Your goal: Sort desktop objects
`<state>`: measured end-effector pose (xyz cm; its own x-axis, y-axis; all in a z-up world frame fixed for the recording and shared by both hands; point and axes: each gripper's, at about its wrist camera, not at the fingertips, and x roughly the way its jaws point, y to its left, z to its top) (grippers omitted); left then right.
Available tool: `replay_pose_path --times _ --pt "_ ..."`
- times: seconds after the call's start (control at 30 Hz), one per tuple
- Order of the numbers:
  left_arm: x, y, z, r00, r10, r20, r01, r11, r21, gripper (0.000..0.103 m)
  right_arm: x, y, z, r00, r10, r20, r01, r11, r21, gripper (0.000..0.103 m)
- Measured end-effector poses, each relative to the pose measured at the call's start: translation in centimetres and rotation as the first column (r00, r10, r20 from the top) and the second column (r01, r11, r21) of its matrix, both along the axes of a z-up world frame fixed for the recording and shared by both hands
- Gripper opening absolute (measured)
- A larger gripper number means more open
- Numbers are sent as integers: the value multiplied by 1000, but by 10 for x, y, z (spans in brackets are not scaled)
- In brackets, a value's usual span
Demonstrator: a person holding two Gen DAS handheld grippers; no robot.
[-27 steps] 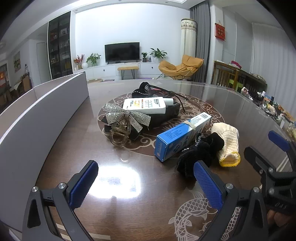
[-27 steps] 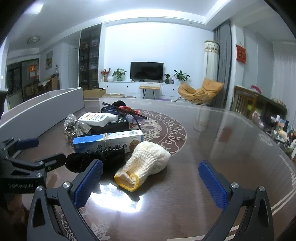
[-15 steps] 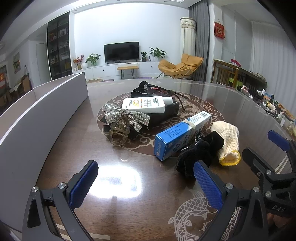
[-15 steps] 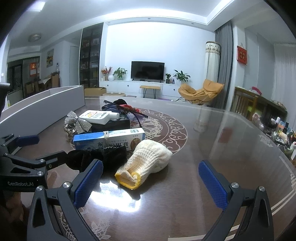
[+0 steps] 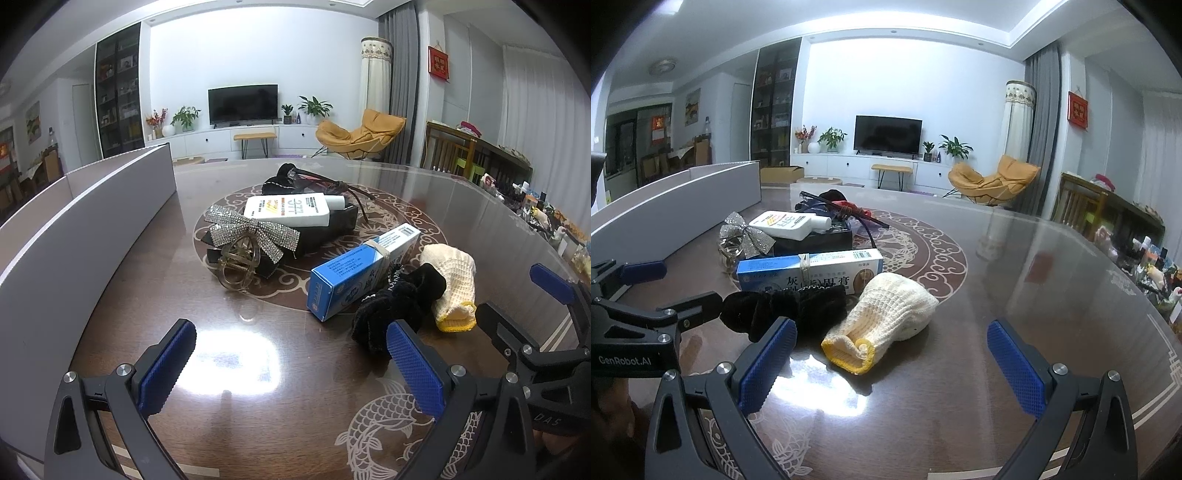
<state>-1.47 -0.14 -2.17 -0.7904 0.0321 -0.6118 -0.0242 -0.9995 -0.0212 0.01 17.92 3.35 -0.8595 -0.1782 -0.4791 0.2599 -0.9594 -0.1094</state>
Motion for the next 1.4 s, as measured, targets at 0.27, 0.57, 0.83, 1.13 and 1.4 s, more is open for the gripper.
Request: replay_pose_path --times 0.27,0.57,0.83,1.13,1.4 --pt "-1 0 0 1000 2 0 -2 1000 0 103 -2 -2 -1 1000 19 24 -19 1000 4 103" --pt "-1 0 0 1000 4 0 -4 1000 1 103 -6 -7 -5 994 71 80 -72 997 11 103" --pt "0 -1 0 1000 11 1 -11 1000 10 103 -19 -3 -3 979 115 171 -112 993 -22 103" --pt "-2 -2 -2 1000 18 1 -18 1000 -2 103 -26 13 -7 934 153 323 -165 986 10 103" --pt "-5 -3 -4 999 29 14 -30 1000 4 103 -52 -8 -27 895 134 426 -207 970 131 103"
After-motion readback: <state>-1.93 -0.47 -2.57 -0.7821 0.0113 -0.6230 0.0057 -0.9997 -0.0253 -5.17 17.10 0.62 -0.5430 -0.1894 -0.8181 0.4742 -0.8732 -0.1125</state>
